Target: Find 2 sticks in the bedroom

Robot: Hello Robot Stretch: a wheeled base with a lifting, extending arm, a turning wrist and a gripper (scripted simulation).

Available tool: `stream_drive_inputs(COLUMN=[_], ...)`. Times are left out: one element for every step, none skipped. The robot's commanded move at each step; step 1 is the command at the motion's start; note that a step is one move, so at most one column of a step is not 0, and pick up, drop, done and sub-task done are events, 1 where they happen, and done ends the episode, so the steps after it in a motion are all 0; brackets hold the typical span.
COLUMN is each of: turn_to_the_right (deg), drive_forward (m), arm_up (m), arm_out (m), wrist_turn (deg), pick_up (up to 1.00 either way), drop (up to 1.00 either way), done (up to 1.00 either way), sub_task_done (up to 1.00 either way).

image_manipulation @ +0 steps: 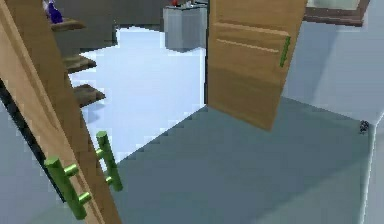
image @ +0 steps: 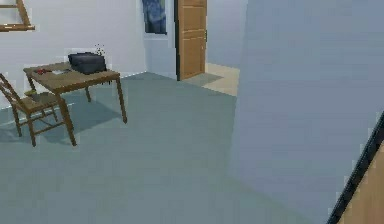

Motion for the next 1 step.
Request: stream_drive_inputs(turn_to_the_right=[0.0], drive_forward=[0.45], arm_up=[0.0], arm_out=[0.0], wrist_turn=[0.0], pick_up=[0.0], drop=[0.0], done=[0.0], sub_task_done=[0.0])
